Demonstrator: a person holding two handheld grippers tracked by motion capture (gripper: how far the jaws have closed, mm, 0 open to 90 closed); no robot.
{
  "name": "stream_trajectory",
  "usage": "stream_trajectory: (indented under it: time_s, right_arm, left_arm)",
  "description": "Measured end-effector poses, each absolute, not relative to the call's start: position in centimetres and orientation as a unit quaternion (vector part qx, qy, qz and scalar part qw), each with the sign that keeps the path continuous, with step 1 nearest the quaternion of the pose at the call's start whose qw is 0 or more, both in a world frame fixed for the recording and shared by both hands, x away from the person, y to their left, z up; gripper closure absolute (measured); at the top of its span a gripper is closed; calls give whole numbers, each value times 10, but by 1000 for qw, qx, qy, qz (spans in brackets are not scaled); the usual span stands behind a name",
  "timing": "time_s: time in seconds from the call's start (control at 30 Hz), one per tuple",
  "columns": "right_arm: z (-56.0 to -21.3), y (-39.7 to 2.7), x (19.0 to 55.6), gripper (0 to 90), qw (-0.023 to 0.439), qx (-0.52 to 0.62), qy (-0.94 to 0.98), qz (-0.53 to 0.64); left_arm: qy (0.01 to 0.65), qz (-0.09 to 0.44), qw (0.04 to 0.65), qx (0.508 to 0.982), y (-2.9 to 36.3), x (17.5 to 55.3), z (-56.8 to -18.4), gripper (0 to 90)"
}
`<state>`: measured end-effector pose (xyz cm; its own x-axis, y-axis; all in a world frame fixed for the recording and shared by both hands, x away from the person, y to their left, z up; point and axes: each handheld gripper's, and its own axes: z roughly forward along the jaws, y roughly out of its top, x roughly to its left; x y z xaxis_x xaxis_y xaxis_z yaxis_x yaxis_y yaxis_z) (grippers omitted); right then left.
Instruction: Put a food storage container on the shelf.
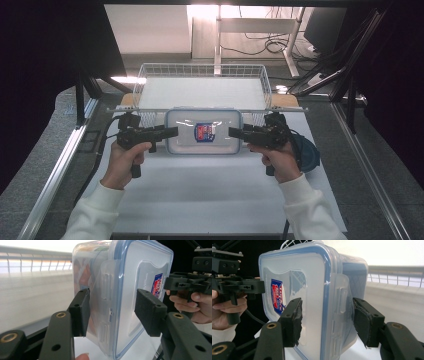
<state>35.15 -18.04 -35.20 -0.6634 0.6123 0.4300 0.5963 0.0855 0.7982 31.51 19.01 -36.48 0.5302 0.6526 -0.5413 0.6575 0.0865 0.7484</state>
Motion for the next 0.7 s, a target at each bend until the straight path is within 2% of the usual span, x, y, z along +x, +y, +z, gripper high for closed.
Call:
stream_trajectory:
  time_s: [0.7]
  right_arm:
    - [-308,-170,384,436,32,394,731,556]
  left_arm:
    - [475,2,572,669,202,352,-326,472]
